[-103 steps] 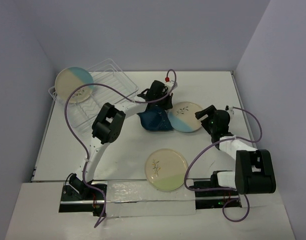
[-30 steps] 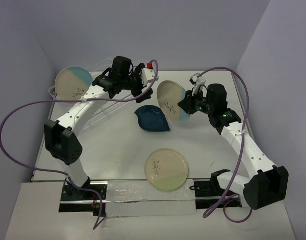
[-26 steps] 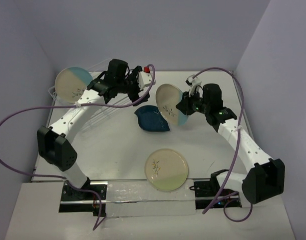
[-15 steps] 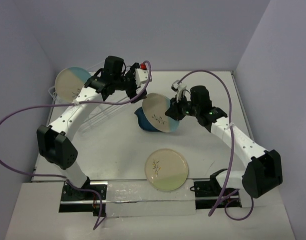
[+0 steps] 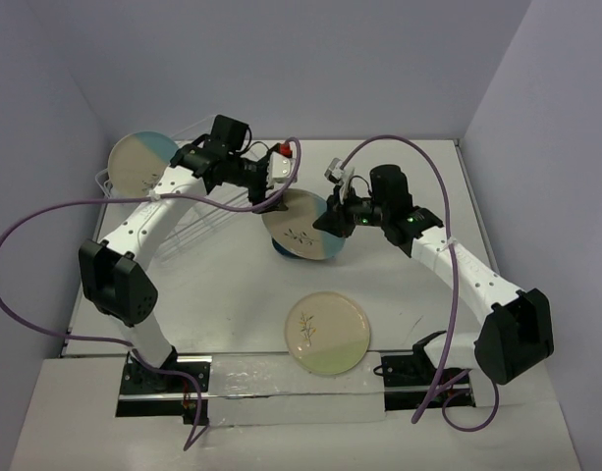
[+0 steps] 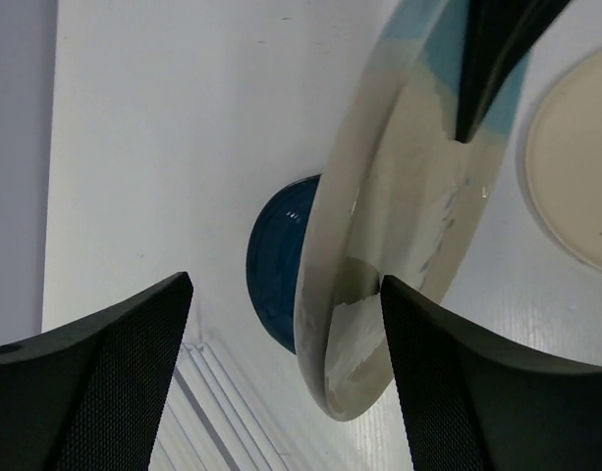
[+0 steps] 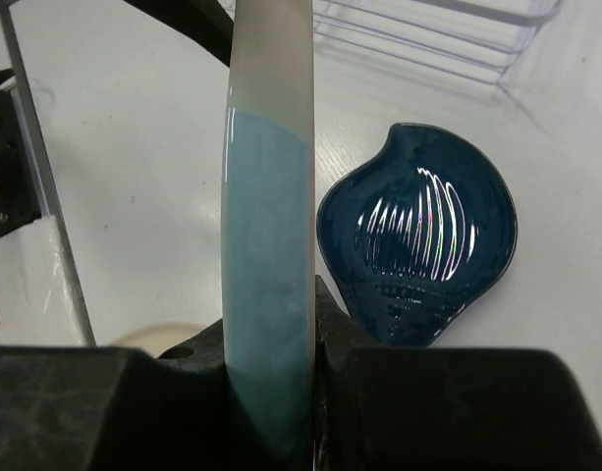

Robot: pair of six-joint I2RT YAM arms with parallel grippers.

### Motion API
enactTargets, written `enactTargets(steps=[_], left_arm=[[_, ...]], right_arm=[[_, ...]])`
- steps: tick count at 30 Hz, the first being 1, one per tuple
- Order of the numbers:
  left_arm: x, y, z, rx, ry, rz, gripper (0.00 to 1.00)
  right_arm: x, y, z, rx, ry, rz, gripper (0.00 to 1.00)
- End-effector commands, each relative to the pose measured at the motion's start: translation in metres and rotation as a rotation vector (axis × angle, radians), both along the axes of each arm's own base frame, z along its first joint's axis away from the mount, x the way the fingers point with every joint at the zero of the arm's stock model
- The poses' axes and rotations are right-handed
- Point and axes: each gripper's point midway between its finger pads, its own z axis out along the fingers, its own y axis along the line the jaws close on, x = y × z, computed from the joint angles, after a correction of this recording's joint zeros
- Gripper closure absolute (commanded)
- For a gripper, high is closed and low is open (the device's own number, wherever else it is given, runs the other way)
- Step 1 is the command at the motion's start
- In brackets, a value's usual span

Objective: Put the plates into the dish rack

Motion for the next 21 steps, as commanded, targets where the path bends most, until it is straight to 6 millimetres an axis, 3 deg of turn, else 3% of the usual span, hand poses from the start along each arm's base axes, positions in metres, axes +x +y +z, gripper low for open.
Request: enactTargets(steps=[1, 4, 6, 8, 11, 15, 19, 21], left_arm=[[-0.034, 0.001, 0.005, -0.009, 0.014, -0.199, 0.31], [-0.034, 0.001, 0.005, -0.006, 0.038, -0.186, 0.50], [-0.036, 0.001, 0.005, -0.005, 0.043, -0.190, 0.55], [-0.039, 0.001, 0.007, -0.016, 0.036, -0.199, 0.78], [-0.040, 0.000, 0.007, -0.037, 0.047, -0.180, 1.00], [-0.031, -0.001, 0.011, -0.052, 0.027, -0.128, 1.00], [-0.013, 0.003, 0.026, -0.109, -0.004, -0.035, 1.00], [-0.013, 0.008, 0.036, -0.154, -0.004, -0.057, 1.00]], right_arm=[[-0.013, 0.015, 0.073, 0.102, -0.389, 0.207, 1.00], [-0.010, 0.011, 0.078, 0.079, -0.438, 0.197, 1.00], [-0.008, 0.011, 0.079, 0.069, -0.449, 0.187, 1.00], [-0.001, 0.009, 0.079, 0.056, -0.454, 0.164, 1.00], [0.014, 0.009, 0.073, 0.030, -0.436, 0.114, 1.00], [0.032, 0.004, 0.072, -0.001, -0.419, 0.033, 0.96], [0.060, -0.010, 0.068, -0.054, -0.401, -0.128, 0.41], [0.067, -0.015, 0.069, -0.070, -0.402, -0.174, 0.33]])
